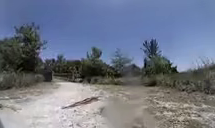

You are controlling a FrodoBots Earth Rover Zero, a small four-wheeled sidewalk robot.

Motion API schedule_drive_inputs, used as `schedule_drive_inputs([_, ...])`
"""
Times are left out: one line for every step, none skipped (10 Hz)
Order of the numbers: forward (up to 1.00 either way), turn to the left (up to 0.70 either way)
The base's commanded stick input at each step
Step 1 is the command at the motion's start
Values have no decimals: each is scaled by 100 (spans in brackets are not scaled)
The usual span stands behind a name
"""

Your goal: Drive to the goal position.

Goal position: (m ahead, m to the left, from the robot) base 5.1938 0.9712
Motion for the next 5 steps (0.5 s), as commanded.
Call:
schedule_drive_inputs([70, 0])
schedule_drive_inputs([70, 0])
schedule_drive_inputs([70, 0])
schedule_drive_inputs([70, 0])
schedule_drive_inputs([70, 3])
